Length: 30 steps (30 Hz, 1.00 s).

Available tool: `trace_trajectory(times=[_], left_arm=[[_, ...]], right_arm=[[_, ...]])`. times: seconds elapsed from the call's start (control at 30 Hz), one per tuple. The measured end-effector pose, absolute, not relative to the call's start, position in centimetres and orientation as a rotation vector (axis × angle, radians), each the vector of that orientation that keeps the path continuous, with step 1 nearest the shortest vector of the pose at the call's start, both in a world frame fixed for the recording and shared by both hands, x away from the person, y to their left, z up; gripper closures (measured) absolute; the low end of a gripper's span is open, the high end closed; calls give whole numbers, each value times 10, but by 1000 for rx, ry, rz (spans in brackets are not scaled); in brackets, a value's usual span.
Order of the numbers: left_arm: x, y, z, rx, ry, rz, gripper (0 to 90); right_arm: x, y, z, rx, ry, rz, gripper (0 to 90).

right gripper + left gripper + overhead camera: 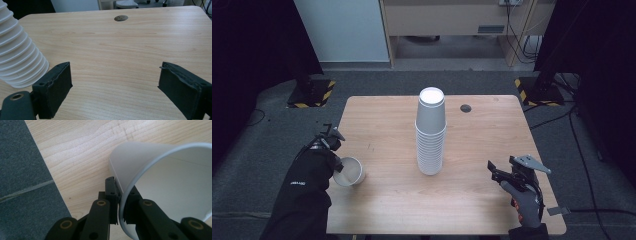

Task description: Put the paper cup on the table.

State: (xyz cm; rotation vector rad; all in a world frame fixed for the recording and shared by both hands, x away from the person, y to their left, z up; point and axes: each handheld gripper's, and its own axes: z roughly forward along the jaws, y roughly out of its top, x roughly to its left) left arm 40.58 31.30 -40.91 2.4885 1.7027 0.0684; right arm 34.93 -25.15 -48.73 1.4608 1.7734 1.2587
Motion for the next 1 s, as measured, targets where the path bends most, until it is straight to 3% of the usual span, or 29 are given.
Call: trace_trajectory(times=[0.2,0.6,0.73,1.0], left_arm=[[407,311,-413,2471,1684,72,805],[405,320,-412,2327,1627,203,619],[400,320,-406,2290,1544,317,531],[379,323,-396,2055,1401,542,465]], right_arm=[[349,-251,-487,1460,1774,1259,114],[349,-251,-487,1456,1776,1257,114],[349,-251,-487,1460,1772,1256,113],[349,-253,-487,1459,1773,1253,111]])
